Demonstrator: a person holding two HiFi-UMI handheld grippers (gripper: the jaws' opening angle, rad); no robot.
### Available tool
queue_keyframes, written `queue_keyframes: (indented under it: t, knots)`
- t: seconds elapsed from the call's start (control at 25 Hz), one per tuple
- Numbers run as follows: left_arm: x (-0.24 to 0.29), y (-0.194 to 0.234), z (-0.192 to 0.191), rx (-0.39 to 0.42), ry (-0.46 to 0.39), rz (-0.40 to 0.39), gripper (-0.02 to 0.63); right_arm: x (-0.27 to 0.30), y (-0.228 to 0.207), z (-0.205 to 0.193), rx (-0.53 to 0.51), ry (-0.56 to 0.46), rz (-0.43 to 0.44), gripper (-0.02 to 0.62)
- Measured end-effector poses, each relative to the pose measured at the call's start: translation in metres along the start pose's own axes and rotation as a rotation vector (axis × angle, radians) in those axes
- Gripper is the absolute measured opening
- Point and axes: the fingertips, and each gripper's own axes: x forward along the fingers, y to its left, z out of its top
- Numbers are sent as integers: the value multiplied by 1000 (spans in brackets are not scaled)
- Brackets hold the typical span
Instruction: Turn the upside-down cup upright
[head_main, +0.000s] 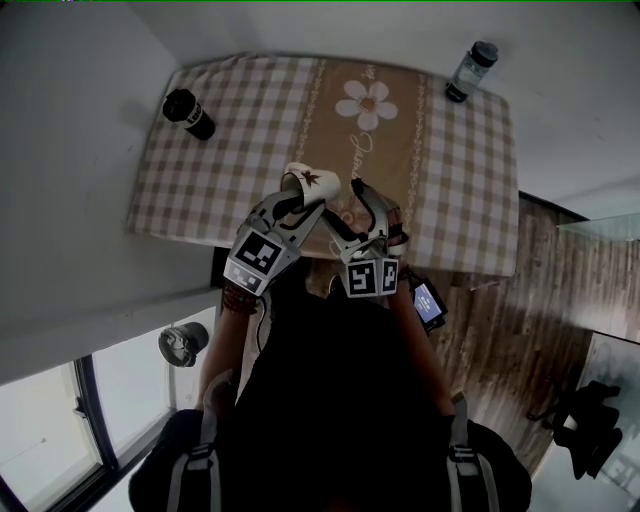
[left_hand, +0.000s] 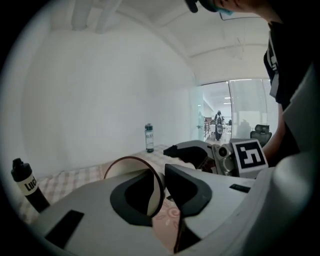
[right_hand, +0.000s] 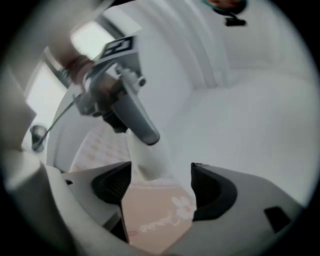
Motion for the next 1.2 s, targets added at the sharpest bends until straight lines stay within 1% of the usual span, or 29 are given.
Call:
queue_keyframes:
  t: [0.04, 0.12, 0.16, 0.2, 0.24, 0.28, 0.32, 0.48, 0.6, 0.72, 0.84, 0.92, 1.0, 1.04, 1.12, 1.2]
  knots:
    - [-3, 3, 4, -2, -25, 15, 81, 1, -4, 0, 187, -35, 16, 387]
    - [-7, 9, 15, 0, -83, 47, 81, 2, -12, -1, 593, -112, 65, 411]
    - [-9, 11, 20, 1, -116, 61, 80, 2, -16, -3, 773, -147, 91, 411]
    - [-12, 12, 26, 1, -153, 69, 80, 1, -21, -4, 926, -188, 114, 411]
    - [-16, 13, 31, -1, -190, 73, 81, 0, -26, -4, 1049, -230, 135, 411]
    - [-19, 13, 35, -2, -224, 72, 81, -1, -30, -2, 1145, -269, 153, 421]
    - [-23, 12, 38, -2, -254, 67, 80, -1, -33, 1, 1218, -302, 170, 426]
    - [-30, 3, 40, -7, -352, 28, 81, 1, -38, 21, 1428, -416, 261, 426]
    - [-32, -6, 39, 0, -407, -3, 81, 6, -34, 35, 1563, -470, 352, 426]
    - [-31, -15, 39, 29, -422, -23, 81, 11, -27, 40, 1707, -493, 430, 447]
    - [-30, -19, 40, 46, -439, -37, 81, 14, -27, 40, 1849, -534, 476, 453]
    - [-27, -24, 38, 81, -437, -48, 81, 16, -28, 42, 1893, -560, 506, 453]
    - [-21, -32, 31, 122, -410, -58, 80, 17, -27, 42, 1896, -555, 507, 451]
    - [-20, -35, 29, 132, -391, -65, 80, 17, -27, 42, 1889, -544, 494, 423]
    - [-29, -37, 37, 125, -372, -71, 80, 15, -29, 54, 1890, -530, 490, 405]
    - [-44, -33, 47, 97, -371, -67, 80, 17, -29, 71, 1907, -516, 506, 411]
